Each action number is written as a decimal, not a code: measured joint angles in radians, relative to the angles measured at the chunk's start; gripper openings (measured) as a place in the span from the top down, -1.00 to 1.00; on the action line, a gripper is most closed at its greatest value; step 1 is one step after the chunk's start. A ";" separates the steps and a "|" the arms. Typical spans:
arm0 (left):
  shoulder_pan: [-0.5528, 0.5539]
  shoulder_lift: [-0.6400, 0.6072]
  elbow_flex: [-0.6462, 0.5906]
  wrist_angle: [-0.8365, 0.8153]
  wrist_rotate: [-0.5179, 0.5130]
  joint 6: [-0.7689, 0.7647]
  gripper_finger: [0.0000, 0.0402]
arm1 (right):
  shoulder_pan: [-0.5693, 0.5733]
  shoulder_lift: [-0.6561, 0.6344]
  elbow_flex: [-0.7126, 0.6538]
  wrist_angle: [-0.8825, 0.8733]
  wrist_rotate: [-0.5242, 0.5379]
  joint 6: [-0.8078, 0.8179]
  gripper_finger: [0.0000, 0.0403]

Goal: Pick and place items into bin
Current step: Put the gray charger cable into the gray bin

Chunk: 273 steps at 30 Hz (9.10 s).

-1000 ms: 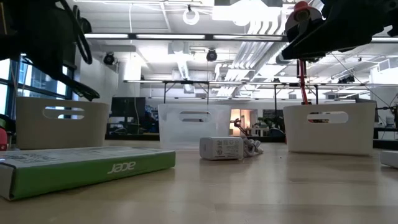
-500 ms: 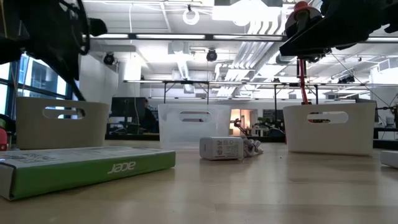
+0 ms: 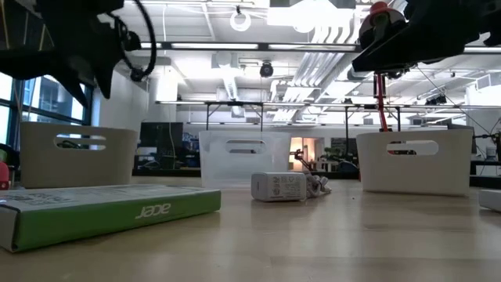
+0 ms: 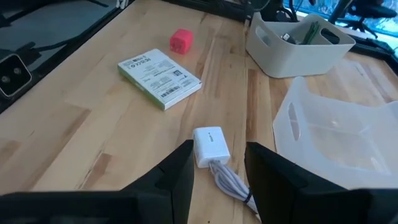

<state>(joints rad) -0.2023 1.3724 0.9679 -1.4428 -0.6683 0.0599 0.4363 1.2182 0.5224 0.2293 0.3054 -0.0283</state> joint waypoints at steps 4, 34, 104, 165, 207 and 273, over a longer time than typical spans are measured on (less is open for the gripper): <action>-0.001 0.000 0.077 0.003 0.008 -0.013 0.04 | -0.036 0.000 0.000 0.000 -0.045 -0.021 0.34; -0.469 0.000 0.134 0.425 -0.143 -0.479 0.24 | -0.173 0.568 0.443 -0.443 -0.120 -0.233 0.34; -0.498 0.000 0.132 0.415 -0.210 -0.483 0.24 | -0.161 0.592 0.458 -0.532 -0.260 -0.048 0.85; -0.498 0.001 0.132 0.389 -0.218 -0.483 0.24 | -0.160 0.399 0.457 -0.514 -0.313 -0.025 0.91; -0.520 0.006 -0.029 0.505 -0.069 -0.603 0.24 | -0.217 0.885 0.844 0.004 -0.289 -0.180 0.77; -0.224 0.028 -0.223 1.044 0.368 -0.460 0.24 | -0.031 -0.258 0.050 0.024 0.109 -0.109 0.62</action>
<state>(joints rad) -0.4265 1.4005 0.7448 -0.3986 -0.3002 -0.4003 0.4054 0.9607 0.5721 0.2535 0.4144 -0.1377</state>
